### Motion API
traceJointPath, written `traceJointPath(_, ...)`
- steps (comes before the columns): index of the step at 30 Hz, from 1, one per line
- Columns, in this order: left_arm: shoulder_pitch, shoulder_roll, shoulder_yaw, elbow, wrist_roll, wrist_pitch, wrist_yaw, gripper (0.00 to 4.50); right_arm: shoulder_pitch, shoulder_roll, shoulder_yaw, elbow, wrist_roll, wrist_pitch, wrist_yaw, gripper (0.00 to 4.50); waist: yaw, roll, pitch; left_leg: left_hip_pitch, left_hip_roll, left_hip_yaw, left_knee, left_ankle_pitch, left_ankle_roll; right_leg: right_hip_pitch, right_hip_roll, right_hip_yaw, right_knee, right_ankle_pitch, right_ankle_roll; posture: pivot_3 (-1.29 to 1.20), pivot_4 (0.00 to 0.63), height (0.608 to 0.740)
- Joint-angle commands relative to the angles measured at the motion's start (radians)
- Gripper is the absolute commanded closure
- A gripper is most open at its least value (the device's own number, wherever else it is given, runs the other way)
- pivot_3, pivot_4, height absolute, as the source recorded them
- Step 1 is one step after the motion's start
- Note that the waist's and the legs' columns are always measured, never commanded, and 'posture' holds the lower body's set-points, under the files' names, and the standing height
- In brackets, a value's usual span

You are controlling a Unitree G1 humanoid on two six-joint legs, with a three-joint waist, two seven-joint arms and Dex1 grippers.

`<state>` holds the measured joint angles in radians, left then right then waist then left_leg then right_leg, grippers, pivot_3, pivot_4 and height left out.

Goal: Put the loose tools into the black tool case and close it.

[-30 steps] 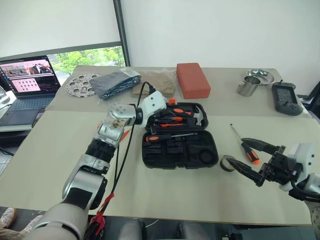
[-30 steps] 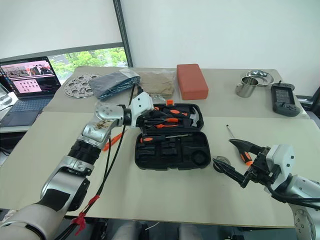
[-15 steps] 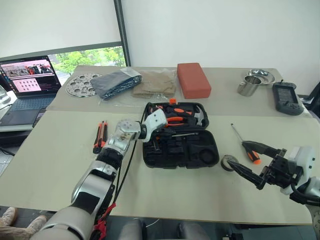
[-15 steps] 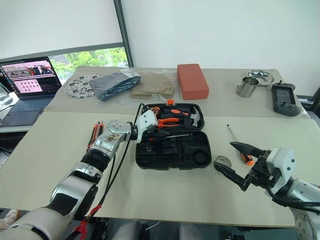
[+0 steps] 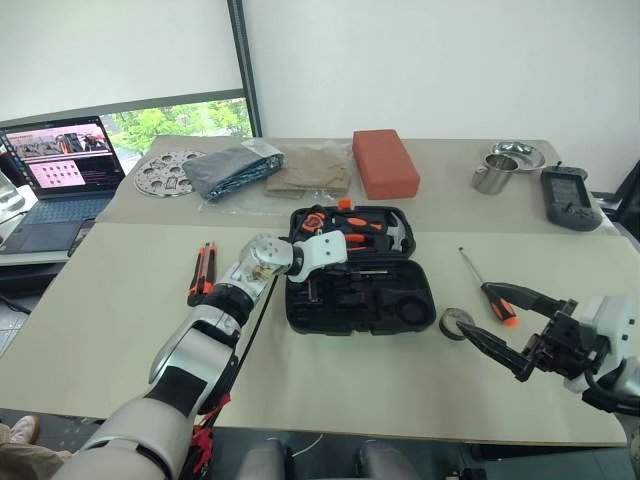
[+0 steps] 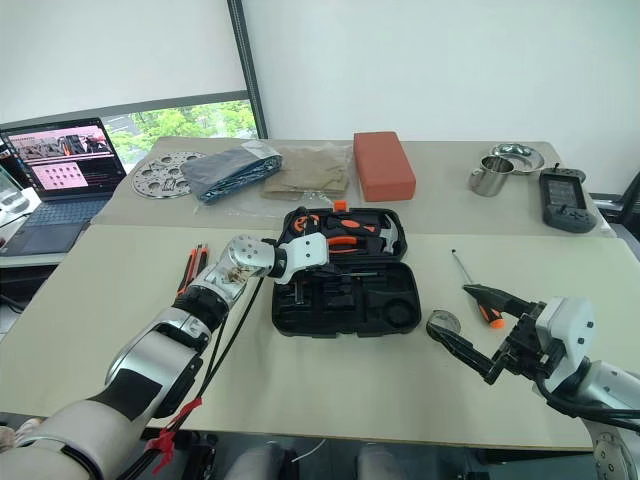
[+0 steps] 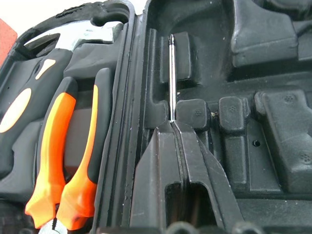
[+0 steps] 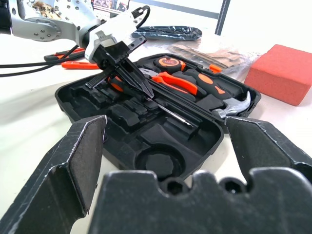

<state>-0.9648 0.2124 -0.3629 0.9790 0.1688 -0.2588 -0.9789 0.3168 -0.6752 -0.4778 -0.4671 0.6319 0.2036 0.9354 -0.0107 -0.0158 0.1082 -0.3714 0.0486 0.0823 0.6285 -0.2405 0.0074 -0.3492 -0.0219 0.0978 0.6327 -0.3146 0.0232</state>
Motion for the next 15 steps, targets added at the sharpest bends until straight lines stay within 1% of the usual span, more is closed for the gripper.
traceJointPath(1, 0.015, -0.002, 0.000, 0.048, 0.028, 0.026, 0.028, 4.49, -0.008, -0.001, -0.027, -0.032, 0.013, -0.021, -0.004, 0.00, -0.001, 0.000, 0.000, 0.000, 0.000, 0.000, 0.000, 0.001, 0.001, 0.000, 0.000, 0.000, 0.000, 0.000, 0.000, 0.00, 0.150, 0.740)
traceJointPath(5, 0.013, 0.010, 0.059, 0.002, -0.024, 0.047, 0.026, 4.49, -0.013, -0.003, -0.020, -0.022, 0.007, -0.024, 0.000, 0.00, -0.002, 0.000, 0.000, 0.000, 0.000, 0.000, 0.000, 0.002, 0.002, -0.001, -0.001, 0.000, 0.000, 0.001, 0.002, 0.00, 0.150, 0.740)
traceJointPath(8, 0.029, 0.033, 0.132, -0.111, -0.110, 0.107, -0.016, 4.49, -0.031, -0.007, -0.009, -0.012, 0.007, -0.020, 0.003, 0.00, -0.008, 0.000, 0.000, 0.000, 0.000, 0.000, 0.000, 0.003, 0.002, -0.003, 0.000, 0.000, 0.000, 0.002, 0.002, 0.00, 0.150, 0.740)
traceJointPath(11, 0.061, 0.072, 0.207, -0.258, -0.186, 0.207, -0.018, 4.49, -0.046, -0.009, -0.001, -0.004, 0.007, -0.018, 0.011, 0.00, -0.015, 0.000, 0.001, -0.003, 0.001, 0.000, -0.001, 0.003, 0.002, -0.006, 0.001, 0.001, 0.000, 0.004, -0.002, 0.00, 0.150, 0.740)
traceJointPath(15, 0.148, 0.121, 0.316, -0.512, -0.280, 0.371, 0.046, 4.49, -0.064, -0.009, 0.015, 0.006, 0.005, -0.017, 0.019, 0.00, -0.007, 0.001, 0.001, -0.003, 0.001, -0.002, -0.002, 0.003, 0.002, -0.007, 0.001, 0.000, -0.001, 0.006, -0.006, 0.00, 0.150, 0.740)
